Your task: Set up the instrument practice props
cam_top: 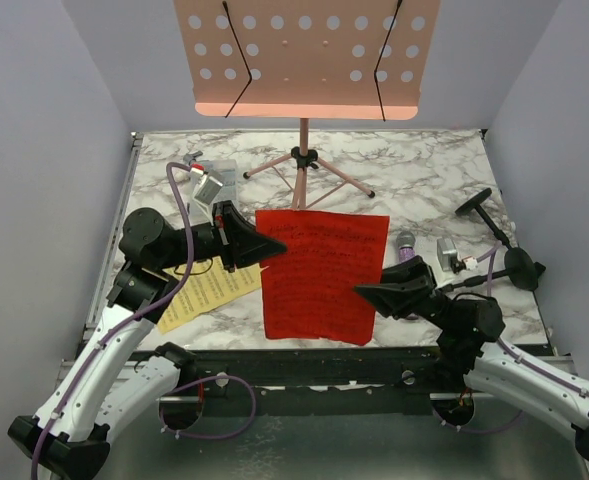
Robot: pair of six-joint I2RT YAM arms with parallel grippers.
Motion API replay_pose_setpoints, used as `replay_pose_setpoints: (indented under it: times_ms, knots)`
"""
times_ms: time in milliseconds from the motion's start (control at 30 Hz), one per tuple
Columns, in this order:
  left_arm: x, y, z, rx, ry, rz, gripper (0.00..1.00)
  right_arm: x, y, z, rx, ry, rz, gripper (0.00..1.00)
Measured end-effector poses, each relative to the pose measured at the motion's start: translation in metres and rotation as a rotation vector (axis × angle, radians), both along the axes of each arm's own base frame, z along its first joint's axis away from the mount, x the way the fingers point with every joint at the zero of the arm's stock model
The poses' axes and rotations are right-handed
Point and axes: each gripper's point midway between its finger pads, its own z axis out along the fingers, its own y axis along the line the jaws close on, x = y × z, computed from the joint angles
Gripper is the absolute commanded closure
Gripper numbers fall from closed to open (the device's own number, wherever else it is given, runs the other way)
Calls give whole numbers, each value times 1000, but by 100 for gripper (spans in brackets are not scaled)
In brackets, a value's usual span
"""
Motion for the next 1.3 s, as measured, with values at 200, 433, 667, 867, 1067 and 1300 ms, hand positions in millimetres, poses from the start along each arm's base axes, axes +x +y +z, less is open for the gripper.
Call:
replay_pose_setpoints:
  times_ms: [200, 433, 667, 867, 1067, 1300]
  knots:
    - [5, 0, 12, -42, 18, 30, 100, 9, -9, 8, 67, 34, -53, 99]
    - [41, 4, 21, -38, 118, 214, 31, 28, -8, 26, 90, 82, -119, 100]
    - [95, 42, 51, 1, 194, 626, 10, 72, -11, 106, 108, 72, -339, 100]
    - [114, 64, 69, -10, 201, 793, 9, 110, -7, 166, 86, -15, -533, 100]
    - [142, 69, 90, -17, 196, 888, 9, 178, 5, 217, 2, -42, -688, 100]
    - [165, 72, 129, -54, 153, 955, 13, 226, 7, 237, -70, -51, -737, 100]
